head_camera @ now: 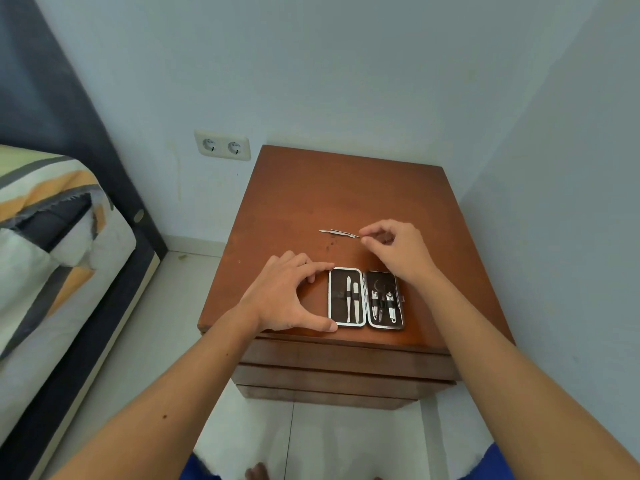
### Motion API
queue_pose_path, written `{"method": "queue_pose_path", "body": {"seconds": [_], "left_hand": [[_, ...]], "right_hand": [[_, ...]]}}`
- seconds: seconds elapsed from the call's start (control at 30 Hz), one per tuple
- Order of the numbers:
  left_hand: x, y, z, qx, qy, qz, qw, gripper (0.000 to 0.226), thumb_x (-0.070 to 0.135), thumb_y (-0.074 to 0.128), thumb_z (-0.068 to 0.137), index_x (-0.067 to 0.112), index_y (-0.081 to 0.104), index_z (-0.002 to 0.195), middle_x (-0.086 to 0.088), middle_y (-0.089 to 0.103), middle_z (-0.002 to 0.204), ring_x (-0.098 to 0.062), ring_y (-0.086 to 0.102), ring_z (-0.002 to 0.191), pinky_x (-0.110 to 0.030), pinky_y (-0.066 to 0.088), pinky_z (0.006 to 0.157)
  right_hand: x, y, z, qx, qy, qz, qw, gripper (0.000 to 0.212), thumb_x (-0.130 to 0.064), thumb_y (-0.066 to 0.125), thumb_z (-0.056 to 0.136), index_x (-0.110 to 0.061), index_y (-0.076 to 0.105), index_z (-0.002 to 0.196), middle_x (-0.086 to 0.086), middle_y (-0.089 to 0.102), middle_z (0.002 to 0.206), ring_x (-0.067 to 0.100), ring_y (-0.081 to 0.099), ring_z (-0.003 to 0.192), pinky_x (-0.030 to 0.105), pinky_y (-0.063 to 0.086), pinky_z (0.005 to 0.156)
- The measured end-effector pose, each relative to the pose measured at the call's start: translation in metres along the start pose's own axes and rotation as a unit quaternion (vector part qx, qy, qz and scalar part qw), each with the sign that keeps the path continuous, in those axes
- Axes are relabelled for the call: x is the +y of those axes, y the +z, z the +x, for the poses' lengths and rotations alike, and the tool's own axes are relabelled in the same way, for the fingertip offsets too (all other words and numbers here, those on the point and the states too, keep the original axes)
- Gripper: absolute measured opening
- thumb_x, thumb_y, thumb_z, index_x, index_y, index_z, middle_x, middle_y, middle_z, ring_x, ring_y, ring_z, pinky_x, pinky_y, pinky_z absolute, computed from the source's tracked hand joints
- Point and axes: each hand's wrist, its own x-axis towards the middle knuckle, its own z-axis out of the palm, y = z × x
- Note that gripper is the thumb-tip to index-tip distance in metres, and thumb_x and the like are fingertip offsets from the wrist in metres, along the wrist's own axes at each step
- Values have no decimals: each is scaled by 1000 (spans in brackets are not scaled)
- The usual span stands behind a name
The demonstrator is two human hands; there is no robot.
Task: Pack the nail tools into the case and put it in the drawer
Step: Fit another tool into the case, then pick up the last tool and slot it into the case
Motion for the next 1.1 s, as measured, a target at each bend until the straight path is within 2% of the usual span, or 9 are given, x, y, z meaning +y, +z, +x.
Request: {"method": "queue_pose_path", "body": {"seconds": [0.2, 0.3, 0.57, 0.63, 0.73, 0.8, 0.87, 1.0, 1.1], "left_hand": [[-1, -1, 2, 8, 1, -13, 1000, 108, 94, 71, 56, 44, 50, 150, 25, 48, 104, -5, 42, 100, -30, 36, 91], [-1, -1, 2, 7, 2, -18, 1000, 108, 94, 73, 55, 45, 51, 148, 27, 48, 103, -5, 43, 100, -30, 36, 92], [-2, -1, 3, 5, 2, -20, 1000, 107, 92, 75, 55, 46, 51, 148, 26, 48, 103, -3, 42, 100, -29, 34, 91], [-2, -1, 2, 4, 1, -21, 1000, 107, 93, 74, 55, 46, 51, 148, 26, 48, 103, -4, 42, 100, -30, 35, 92], [-1, -2, 3, 5, 0, -22, 1000, 106, 93, 74, 54, 47, 51, 147, 26, 48, 102, -4, 42, 100, -31, 36, 92], [-1, -2, 3, 5, 0, -20, 1000, 107, 94, 73, 54, 46, 52, 147, 25, 48, 102, -4, 42, 100, -31, 36, 92], [-2, -2, 2, 5, 1, -19, 1000, 108, 94, 73, 53, 46, 52, 147, 26, 48, 102, -4, 43, 100, -31, 36, 92], [-2, -2, 3, 2, 1, -18, 1000, 109, 96, 72, 53, 46, 51, 148, 26, 48, 103, -4, 43, 100, -31, 37, 93], [-1, -2, 3, 0, 3, -13, 1000, 110, 97, 71, 53, 45, 51, 148, 26, 48, 103, -4, 42, 99, -31, 36, 91]], "right_hand": [[-7, 25, 37, -6, -42, -49, 998, 9, -24, 79, 91, -26, 81, 99, -6, 70, 97, 1, 62, 80, 26, 51, 83], [-8, 33, 42, -28, -65, -81, 994, 10, -24, 79, 91, -22, 82, 101, -3, 68, 98, 9, 61, 83, 27, 48, 84], [-10, 40, 37, -33, -100, -145, 984, 8, -26, 69, 98, -24, 76, 95, -6, 59, 96, 16, 56, 91, 34, 48, 86], [-9, 38, 34, 1, -86, -107, 991, 8, -26, 70, 96, -27, 74, 90, -10, 63, 92, 15, 58, 88, 31, 45, 83], [-11, 31, 28, 20, -24, 33, 999, 8, -20, 74, 94, -26, 74, 89, -9, 72, 87, 10, 63, 76, 28, 51, 78], [-15, 25, 22, -7, 12, 137, 990, 9, -11, 75, 94, -15, 73, 102, -1, 74, 94, 12, 65, 79, 31, 56, 80], [-18, 18, 13, -34, 23, 203, 978, 23, -4, 74, 95, -10, 68, 116, 3, 71, 93, 13, 66, 78, 30, 58, 75], [-16, 8, -3, -58, 2, 219, 974, 44, -1, 72, 95, -20, 62, 134, 10, 67, 90, 21, 68, 73, 31, 61, 75], [-15, 4, -13, -68, 6, 228, 971, 43, 1, 74, 94, -20, 63, 130, 15, 67, 89, 26, 70, 75, 37, 60, 76]]}}
